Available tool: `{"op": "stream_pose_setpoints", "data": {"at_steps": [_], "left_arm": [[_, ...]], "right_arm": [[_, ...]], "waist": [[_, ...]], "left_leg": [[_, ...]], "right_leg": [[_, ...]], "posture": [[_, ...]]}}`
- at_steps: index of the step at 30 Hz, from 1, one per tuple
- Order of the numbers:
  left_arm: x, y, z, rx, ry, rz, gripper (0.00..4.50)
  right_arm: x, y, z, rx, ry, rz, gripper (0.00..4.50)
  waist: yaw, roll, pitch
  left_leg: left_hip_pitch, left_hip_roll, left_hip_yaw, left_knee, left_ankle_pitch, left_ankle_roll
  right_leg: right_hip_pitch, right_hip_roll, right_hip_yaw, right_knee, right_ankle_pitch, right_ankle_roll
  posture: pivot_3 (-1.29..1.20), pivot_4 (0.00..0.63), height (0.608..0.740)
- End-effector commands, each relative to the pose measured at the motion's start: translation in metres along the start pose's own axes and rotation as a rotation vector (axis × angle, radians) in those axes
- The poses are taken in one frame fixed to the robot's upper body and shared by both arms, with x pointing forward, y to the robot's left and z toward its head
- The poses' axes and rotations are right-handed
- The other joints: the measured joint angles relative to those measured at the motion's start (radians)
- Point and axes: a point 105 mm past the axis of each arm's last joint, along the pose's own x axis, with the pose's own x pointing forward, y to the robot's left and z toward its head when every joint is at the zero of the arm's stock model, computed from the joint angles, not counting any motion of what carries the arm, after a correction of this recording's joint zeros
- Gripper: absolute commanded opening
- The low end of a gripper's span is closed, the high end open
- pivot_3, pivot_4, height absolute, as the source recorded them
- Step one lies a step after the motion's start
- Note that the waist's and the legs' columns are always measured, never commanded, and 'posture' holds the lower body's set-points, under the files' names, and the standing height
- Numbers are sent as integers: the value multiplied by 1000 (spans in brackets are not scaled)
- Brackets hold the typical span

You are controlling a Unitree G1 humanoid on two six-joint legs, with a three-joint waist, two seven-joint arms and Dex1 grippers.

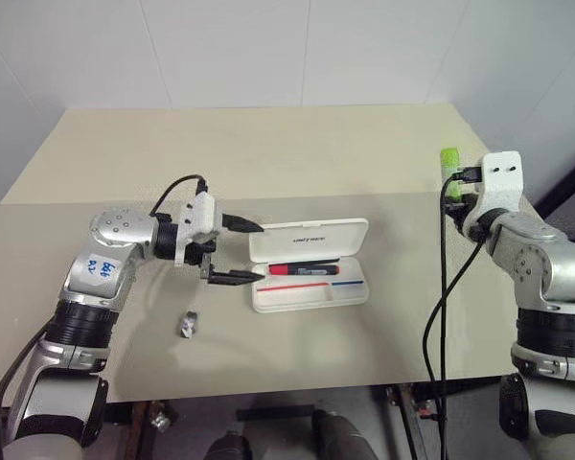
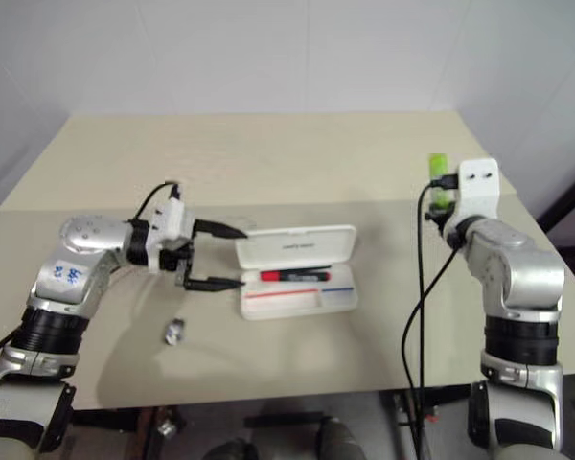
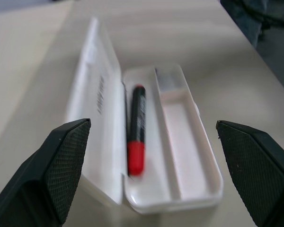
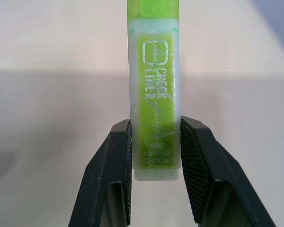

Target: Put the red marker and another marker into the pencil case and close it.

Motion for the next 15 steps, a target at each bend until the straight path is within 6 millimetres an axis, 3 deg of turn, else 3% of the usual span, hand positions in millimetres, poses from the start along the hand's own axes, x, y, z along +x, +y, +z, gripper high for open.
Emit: {"op": "stream_pose_setpoints", "data": {"at_steps": [1,5,11,15], "left_arm": [[-7,3,16,3,-64,10,4500],[-14,0,16,-18,-62,-1,4500],[-26,-2,17,-33,-46,9,4500],[-42,-10,13,-58,5,24,4500]], "right_arm": [[-17,20,38,30,-188,243,1071],[-38,44,56,-33,-316,566,1071],[-54,55,54,-195,-343,837,1071],[-70,80,43,-478,-326,1118,1071]], "waist": [[-1,0,0],[1,0,0],[4,0,0],[-4,0,0]], "left_leg": [[0,0,0,0,0,0],[0,0,0,1,0,0],[0,0,0,2,0,0],[2,0,1,2,0,0]], "right_leg": [[0,0,0,0,0,0],[0,0,0,1,0,0],[1,0,-1,1,0,0],[1,0,0,3,0,0]], "posture": [[0,150,740],[0,150,740],[0,150,740],[0,150,740]]}}
